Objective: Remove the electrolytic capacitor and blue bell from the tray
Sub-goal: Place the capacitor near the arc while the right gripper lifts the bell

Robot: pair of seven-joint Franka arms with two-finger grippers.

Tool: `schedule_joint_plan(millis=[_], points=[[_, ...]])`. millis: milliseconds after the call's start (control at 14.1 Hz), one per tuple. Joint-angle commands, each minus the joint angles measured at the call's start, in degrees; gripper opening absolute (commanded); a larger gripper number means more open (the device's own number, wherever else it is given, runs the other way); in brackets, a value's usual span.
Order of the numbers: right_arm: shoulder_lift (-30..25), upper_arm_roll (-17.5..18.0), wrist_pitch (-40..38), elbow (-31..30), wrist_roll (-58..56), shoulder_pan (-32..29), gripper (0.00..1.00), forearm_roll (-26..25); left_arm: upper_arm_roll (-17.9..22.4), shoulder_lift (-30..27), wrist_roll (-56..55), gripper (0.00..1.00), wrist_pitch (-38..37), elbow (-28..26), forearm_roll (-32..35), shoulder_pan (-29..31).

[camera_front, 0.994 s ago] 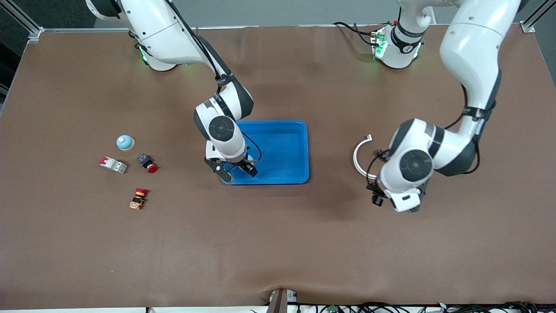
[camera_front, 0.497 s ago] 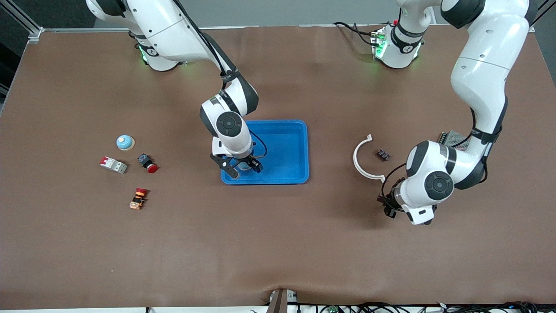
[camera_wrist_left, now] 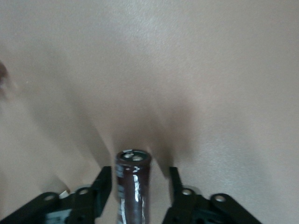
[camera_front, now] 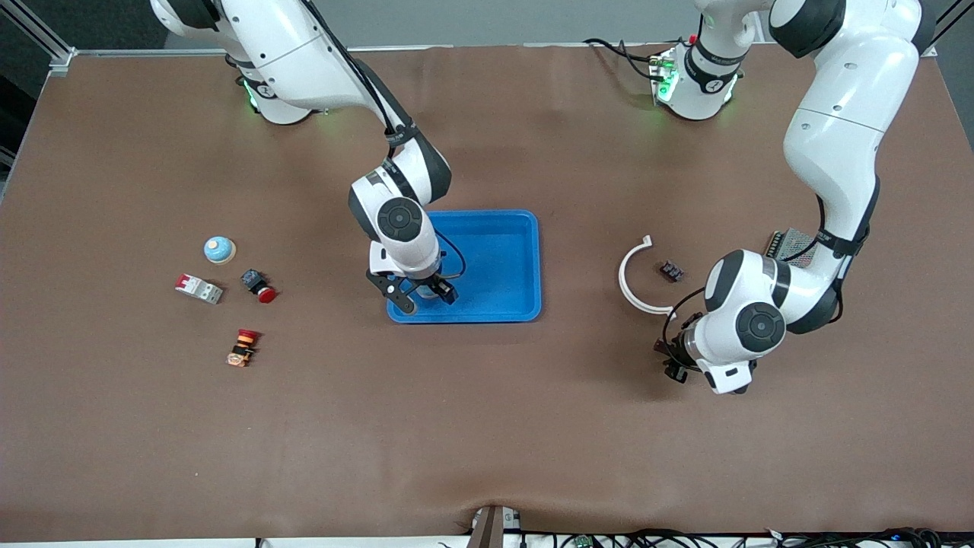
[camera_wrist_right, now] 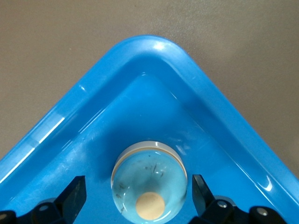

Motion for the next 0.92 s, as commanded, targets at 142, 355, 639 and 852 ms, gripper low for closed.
schedule_joint_plan(millis=[142,355,639,852], points=[[0.5,-0.4,-0.3,0.6,1.1,0.8,0.01,-1.8,0.1,-4.9,3.8,1.00,-0.5,0.1,2.5,0.0],[0.4,-0.4,-0.7,0.7,3.2,0.7,0.00,-1.8,0.2,-8.3,13.7,1.00,-0.6,0.2,2.7,0.6],[-0.7,-0.3,-11.5,3.9,-0.6,-0.3,0.00,-1.7,-0.2,-12.1,31.9,1.00,-9.8,4.5,1.5,3.6],[-0.7,-0.4,-31.0,13.8,-7.7,-3.7,0.00,-1.1,-0.7,-14.6,40.8,1.00,-17.7,8.2,1.1,4.4]])
